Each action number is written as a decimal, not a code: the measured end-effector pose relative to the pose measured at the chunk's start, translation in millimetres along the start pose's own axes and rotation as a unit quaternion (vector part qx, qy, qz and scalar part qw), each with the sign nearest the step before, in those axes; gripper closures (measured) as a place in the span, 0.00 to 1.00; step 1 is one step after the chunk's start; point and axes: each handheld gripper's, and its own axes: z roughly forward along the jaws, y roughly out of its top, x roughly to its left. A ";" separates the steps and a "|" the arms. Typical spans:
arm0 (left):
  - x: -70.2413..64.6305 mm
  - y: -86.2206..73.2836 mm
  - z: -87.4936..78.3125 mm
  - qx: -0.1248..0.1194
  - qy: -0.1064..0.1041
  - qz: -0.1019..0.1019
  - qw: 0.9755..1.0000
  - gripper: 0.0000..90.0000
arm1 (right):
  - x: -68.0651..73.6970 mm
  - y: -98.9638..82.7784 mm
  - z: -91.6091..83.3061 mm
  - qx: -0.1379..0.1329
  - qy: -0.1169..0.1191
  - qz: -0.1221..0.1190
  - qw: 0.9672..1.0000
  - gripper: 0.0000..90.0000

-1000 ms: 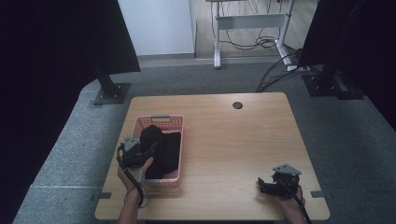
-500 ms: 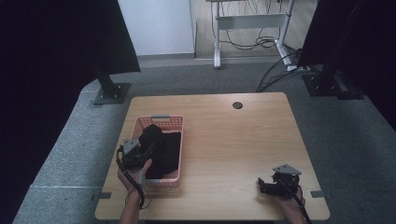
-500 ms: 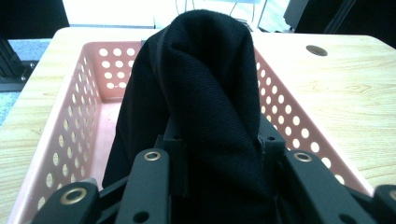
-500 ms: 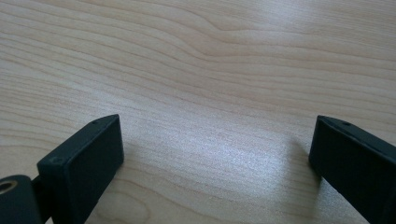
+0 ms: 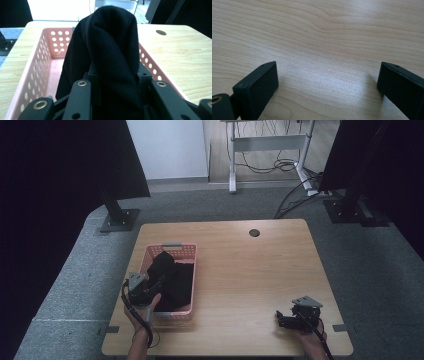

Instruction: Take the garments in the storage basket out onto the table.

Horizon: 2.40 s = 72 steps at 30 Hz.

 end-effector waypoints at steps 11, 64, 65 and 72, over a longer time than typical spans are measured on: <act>-7.2 -1.5 -5.6 -0.034 -0.004 0.003 0.999 0.73 | 0.1 -0.1 -0.2 0.000 0.001 -0.001 1.000 0.04; -4.5 13.7 -41.3 -0.121 -0.028 0.018 0.992 0.76 | -0.6 0.1 0.0 0.000 0.005 -0.005 1.000 0.04; -4.4 14.0 -42.0 -0.122 -0.028 0.017 0.992 0.76 | -0.6 0.1 0.0 0.000 0.005 -0.005 1.000 0.04; -0.3 13.7 -42.0 -0.120 -0.032 0.013 0.992 0.76 | -0.5 0.1 0.0 0.000 0.005 -0.005 1.000 0.04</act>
